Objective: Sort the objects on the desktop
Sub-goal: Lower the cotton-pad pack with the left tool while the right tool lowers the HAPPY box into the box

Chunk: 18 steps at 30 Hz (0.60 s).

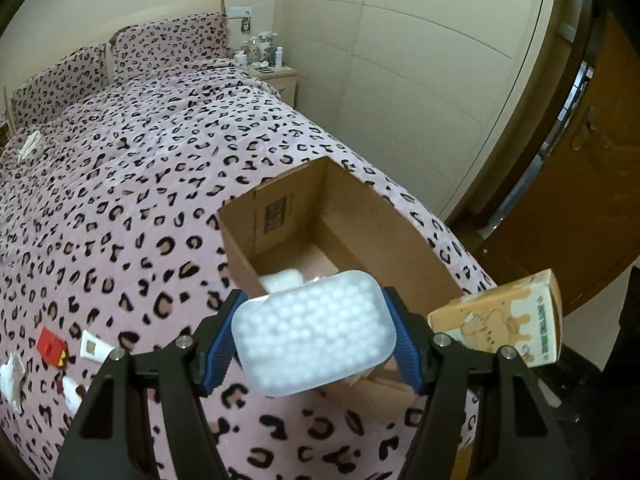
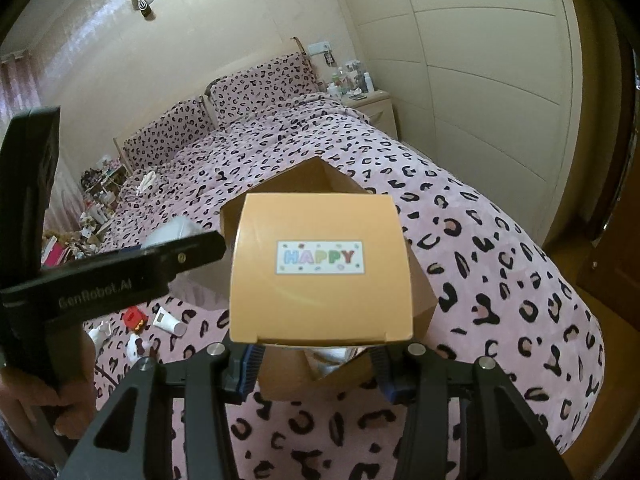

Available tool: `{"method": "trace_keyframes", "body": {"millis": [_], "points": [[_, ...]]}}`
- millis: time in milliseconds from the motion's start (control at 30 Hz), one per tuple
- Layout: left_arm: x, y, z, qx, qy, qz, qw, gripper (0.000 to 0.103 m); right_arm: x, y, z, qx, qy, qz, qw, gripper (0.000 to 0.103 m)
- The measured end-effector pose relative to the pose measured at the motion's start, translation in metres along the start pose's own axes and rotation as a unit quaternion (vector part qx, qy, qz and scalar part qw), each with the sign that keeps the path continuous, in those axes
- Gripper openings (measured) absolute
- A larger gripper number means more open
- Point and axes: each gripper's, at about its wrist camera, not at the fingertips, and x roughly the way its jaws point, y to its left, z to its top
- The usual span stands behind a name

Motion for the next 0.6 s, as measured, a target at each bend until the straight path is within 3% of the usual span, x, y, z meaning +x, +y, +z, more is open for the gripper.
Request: {"method": "trace_keyframes", "body": {"millis": [367,600], "points": [[0.034,-0.015,0.039,0.026,0.000,-0.014,0.9996,0.068,0.027,-0.014,0.015,-0.002,0.011,-0.011,1.000,0.047],[0.053,-0.011,0.058,0.018,0.004,-0.032,0.9993,0.068,0.046,-0.011,0.025,-0.008,0.017,-0.009,1.000,0.047]]}}
